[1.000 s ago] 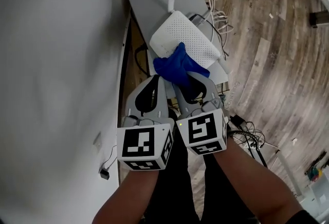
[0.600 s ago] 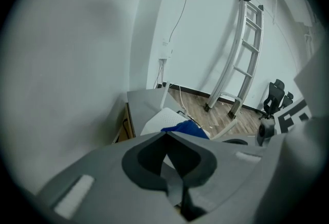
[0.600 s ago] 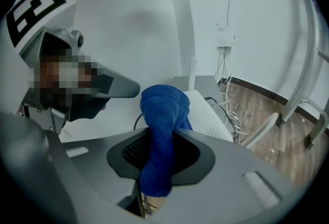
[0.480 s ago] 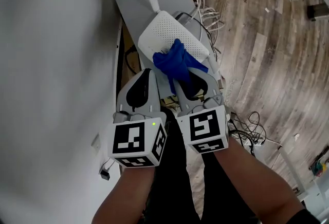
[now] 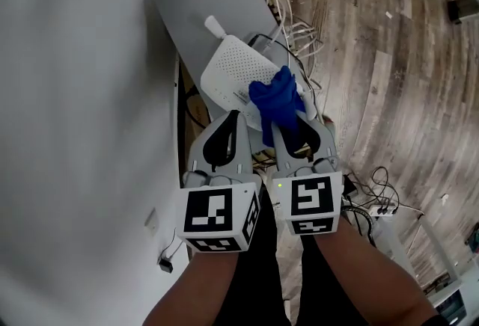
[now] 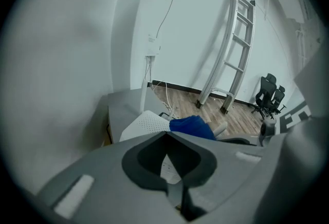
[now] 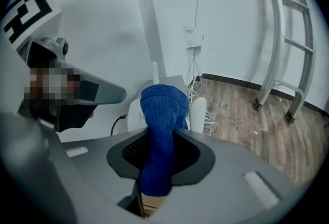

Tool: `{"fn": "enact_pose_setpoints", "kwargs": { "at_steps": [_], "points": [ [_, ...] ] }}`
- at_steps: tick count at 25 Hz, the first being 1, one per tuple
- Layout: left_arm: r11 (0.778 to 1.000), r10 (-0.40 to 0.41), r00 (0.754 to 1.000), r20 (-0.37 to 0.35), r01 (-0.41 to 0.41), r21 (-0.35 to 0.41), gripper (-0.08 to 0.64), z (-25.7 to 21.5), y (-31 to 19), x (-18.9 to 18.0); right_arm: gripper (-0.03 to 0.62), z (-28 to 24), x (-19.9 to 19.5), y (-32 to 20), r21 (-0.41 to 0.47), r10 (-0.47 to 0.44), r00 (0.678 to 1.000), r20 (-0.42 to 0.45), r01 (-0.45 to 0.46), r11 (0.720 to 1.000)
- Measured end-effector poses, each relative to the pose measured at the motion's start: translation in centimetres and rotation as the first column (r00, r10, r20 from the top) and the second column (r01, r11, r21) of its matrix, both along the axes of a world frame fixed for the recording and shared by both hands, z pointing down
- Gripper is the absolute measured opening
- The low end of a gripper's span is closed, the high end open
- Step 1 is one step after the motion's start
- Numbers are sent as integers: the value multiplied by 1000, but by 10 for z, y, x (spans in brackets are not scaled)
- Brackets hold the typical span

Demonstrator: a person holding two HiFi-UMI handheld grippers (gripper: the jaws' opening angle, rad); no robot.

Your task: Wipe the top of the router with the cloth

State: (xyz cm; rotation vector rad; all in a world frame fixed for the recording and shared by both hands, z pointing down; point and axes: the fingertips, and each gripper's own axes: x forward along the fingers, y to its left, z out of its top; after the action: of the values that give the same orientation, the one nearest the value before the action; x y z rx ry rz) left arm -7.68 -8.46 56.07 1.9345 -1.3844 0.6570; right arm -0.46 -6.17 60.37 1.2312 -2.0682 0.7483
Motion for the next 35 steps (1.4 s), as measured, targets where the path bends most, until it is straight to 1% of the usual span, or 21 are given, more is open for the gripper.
{"fn": "enact_pose_setpoints", "kwargs": {
  "at_steps": [4,7,9,11,15,20,23,26,28,30,32,35],
  "points": [
    [997,74,997,3,-74,-7,0,-3,-2,8,118,-2,14,0,-24,115,993,8,-115,993],
    [992,130,992,6,-130,-9,0,-5,-5,15,118,-3,26,4,-28,153,988,4,-153,988],
    [988,153,988,10,-153,-8,0,-6,-7,18,118,-6,30,9,-28,150,989,4,-150,988],
    [987,159,987,15,-159,-7,0,-7,-8,21,118,-10,31,14,-26,130,991,10,-130,991],
    [989,148,989,16,-148,-7,0,-8,-6,33,118,-24,37,28,-22,84,996,29,-84,996],
    [993,119,993,12,-119,-12,0,-26,5,55,118,-61,50,40,-2,33,997,66,-33,999],
    [994,108,994,12,-108,-11,0,-43,11,67,118,-86,64,41,14,30,996,79,-31,999],
    [994,109,994,6,-109,-12,0,-55,17,78,118,-97,87,37,18,53,997,64,-54,998],
    [994,110,994,5,-110,-14,0,-53,19,84,118,-88,103,32,23,62,998,33,-63,998],
    [994,107,994,5,-107,-15,0,-43,18,90,118,-67,115,23,26,61,998,1,-61,998],
    [994,105,994,10,-105,-14,0,-26,19,94,118,-42,118,15,27,45,999,-21,-44,999],
    [996,90,996,16,-89,-27,0,0,20,94,118,-6,114,4,23,17,999,-38,-16,1000]
  ]
}}
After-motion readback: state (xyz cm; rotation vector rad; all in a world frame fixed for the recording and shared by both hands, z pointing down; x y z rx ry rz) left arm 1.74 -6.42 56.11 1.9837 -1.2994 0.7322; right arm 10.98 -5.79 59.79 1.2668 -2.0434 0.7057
